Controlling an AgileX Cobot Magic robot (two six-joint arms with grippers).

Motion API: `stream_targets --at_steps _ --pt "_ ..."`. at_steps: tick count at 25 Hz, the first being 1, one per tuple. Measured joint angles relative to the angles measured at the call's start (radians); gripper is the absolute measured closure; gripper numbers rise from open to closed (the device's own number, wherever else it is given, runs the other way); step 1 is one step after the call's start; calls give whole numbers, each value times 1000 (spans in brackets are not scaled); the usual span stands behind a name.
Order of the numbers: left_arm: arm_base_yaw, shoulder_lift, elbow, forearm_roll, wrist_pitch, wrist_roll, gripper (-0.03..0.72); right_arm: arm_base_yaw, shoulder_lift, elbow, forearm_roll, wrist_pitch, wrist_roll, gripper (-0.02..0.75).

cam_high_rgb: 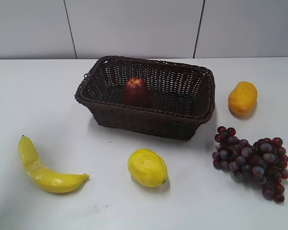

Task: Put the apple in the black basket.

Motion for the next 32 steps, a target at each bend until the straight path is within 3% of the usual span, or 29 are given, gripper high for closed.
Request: stream_targets --at_steps 6,13,22,32 --pt "140 -372 474 -29 -64 -1 97 0 0 0 0 0 0 167" --pt "159 -857 834 -35 -177 -1 97 0 0 0 0 0 0 167" --pt "159 -1319 961 -30 -122 -1 98 0 0 0 0 0 0 167" --pt "159 -1372 1052 8 -128 -1 98 0 0 0 0 0 0 167"
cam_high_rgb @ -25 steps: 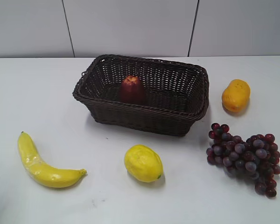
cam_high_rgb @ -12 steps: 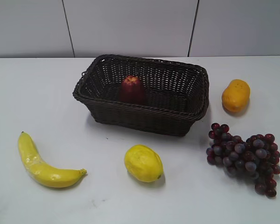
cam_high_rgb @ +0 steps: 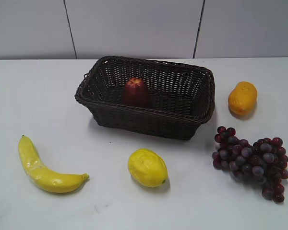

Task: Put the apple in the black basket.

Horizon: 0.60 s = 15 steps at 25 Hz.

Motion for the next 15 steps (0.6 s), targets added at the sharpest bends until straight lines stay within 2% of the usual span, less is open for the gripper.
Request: stream_targets --at_steps 10,15 --pt "1 -5 0 0 -2 0 98 0 0 0 0 0 0 167" --pt "1 -77 0 -1 -1 0 98 0 0 0 0 -1 0 167"
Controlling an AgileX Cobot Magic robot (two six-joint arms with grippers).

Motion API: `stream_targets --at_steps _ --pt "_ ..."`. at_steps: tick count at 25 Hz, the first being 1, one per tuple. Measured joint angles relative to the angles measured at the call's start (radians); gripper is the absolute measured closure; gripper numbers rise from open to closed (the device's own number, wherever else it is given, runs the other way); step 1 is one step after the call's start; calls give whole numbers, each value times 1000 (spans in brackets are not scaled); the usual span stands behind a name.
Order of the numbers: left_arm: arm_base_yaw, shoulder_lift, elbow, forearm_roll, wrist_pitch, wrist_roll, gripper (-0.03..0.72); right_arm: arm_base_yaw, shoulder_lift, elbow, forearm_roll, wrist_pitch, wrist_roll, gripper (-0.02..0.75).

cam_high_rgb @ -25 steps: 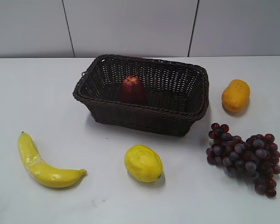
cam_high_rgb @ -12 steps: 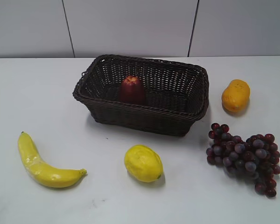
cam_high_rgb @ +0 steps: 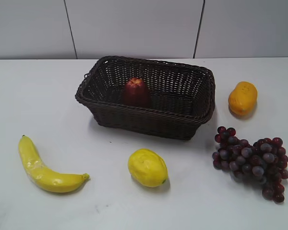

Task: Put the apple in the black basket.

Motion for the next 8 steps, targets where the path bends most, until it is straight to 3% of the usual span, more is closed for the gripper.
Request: stream_targets --at_steps 8 --pt "0 -4 2 -2 0 0 98 0 0 0 1 1 0 167"
